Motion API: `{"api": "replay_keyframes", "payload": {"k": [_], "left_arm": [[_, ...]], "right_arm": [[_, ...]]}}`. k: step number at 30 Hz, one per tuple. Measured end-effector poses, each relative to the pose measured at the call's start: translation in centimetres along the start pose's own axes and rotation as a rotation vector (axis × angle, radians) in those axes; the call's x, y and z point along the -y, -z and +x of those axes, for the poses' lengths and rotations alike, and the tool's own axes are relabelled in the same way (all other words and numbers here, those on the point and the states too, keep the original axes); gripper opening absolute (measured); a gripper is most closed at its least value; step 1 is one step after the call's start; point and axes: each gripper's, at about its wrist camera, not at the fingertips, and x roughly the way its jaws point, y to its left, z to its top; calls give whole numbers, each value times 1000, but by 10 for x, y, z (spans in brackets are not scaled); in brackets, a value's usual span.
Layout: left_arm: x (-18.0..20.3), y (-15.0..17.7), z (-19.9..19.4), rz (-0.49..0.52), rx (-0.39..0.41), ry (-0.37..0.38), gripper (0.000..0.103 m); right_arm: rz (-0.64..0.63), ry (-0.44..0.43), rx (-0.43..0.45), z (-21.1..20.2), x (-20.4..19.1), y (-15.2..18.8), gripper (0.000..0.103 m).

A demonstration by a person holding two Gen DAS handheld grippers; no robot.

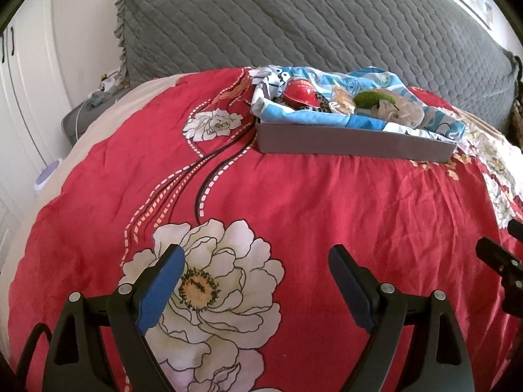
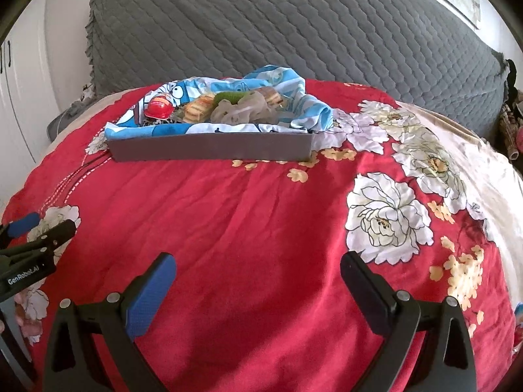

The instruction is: Organize objects

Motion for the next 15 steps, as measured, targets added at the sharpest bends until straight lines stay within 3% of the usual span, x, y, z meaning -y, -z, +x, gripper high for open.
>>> {"api": "replay_keyframes", "payload": {"k": [15], "left_arm": [[4, 4, 0, 32, 6, 3, 90]], "right_arm": [[9, -12, 17, -2, 1, 8, 101]]}}
